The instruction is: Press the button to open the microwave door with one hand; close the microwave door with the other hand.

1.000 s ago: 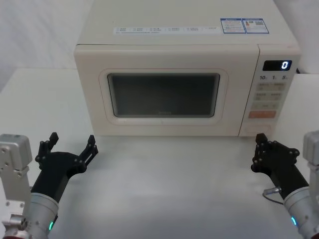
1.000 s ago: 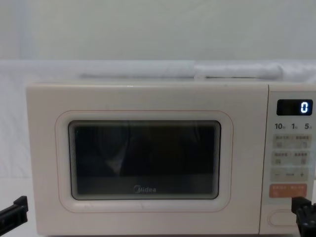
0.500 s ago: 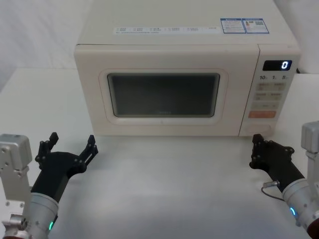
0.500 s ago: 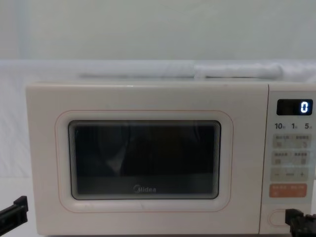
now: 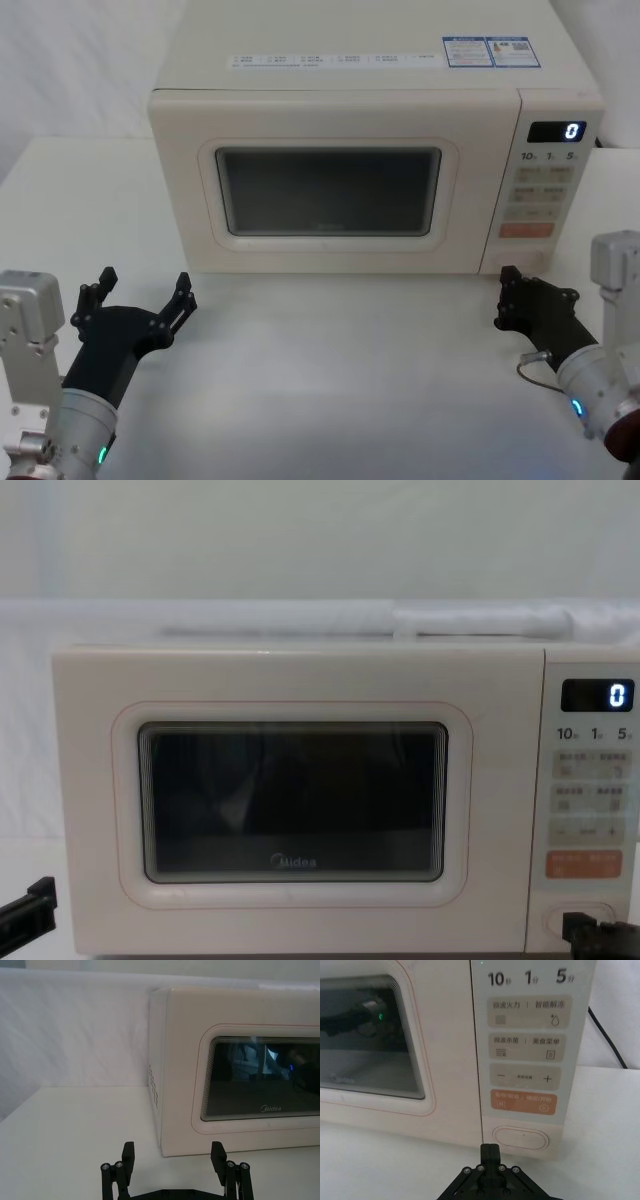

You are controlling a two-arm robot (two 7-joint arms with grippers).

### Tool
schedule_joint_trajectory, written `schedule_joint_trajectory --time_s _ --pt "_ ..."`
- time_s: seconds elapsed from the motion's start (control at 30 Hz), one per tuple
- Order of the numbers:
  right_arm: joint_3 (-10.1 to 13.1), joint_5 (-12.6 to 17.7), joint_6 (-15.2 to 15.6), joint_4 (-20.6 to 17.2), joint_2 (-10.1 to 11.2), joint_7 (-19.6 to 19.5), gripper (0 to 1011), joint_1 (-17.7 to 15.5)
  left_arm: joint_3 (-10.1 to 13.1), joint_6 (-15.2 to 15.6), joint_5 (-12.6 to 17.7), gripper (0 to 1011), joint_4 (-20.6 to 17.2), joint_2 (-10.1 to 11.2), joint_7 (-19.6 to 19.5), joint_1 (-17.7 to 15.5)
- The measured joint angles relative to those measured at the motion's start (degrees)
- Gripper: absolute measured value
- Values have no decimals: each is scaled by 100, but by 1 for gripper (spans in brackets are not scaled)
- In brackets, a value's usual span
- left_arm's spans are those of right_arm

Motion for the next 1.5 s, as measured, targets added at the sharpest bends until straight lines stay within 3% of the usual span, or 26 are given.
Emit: schedule_joint_trajectory --time_s 0.43,1.0,1.5 --pt "-26 -136 74 393 6 -8 0 310 0 0 0 1001 0 0 0 0" --pt "162 -139 28 441 -26 -99 0 354 0 0 0 1001 0 0 0 0" --pt "188 -139 7 588 -115 -127 0 459 0 0 0 1001 0 0 0 0"
